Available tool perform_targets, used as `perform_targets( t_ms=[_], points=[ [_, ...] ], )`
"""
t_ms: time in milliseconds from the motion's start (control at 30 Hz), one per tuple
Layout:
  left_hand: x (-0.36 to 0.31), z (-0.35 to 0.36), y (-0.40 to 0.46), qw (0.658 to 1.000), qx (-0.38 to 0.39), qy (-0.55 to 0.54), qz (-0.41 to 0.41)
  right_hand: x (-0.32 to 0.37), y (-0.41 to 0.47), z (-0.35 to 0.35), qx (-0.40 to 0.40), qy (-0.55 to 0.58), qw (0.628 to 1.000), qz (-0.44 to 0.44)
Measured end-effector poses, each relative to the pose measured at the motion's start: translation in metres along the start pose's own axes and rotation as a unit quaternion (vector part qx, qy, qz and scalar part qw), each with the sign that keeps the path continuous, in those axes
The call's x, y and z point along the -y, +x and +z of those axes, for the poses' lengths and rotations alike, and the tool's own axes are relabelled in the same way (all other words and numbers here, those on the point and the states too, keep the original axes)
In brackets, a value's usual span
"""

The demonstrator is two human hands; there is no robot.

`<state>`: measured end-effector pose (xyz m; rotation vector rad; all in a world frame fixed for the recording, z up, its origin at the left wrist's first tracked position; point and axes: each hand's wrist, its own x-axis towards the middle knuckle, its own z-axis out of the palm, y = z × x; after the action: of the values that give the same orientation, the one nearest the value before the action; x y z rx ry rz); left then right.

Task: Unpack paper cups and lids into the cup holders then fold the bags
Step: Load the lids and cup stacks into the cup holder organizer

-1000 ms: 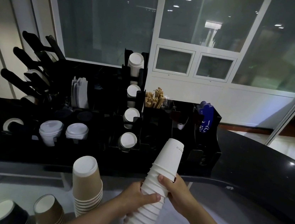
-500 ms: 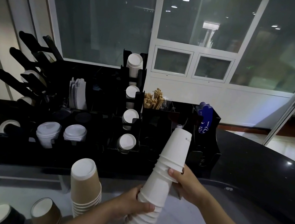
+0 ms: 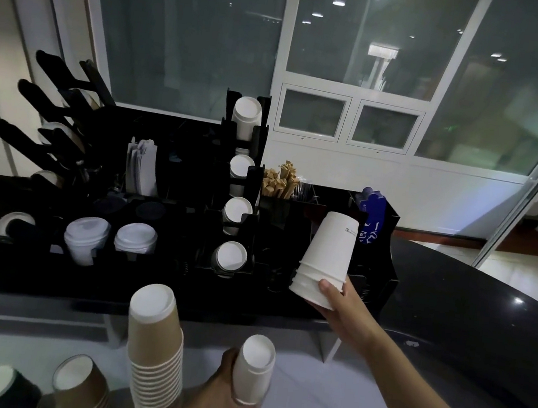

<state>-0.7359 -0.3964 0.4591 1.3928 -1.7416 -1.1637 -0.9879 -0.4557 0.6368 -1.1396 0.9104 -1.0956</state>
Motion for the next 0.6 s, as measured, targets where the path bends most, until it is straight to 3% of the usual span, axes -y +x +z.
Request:
perform_targets(
  t_ms=[367, 600],
  points=[
    [-0.062, -0.032, -0.01, 0.998, 0.058, -0.013, 0.03, 0.014, 0.016, 0.03, 0.027, 0.048, 0.998, -0.002],
    [-0.144, -0.081, -0.001, 0.99, -0.062, -0.002, 0.123, 0.062, 0.048, 0.064, 0.012, 0.121, 0.992, -0.036]
  ],
)
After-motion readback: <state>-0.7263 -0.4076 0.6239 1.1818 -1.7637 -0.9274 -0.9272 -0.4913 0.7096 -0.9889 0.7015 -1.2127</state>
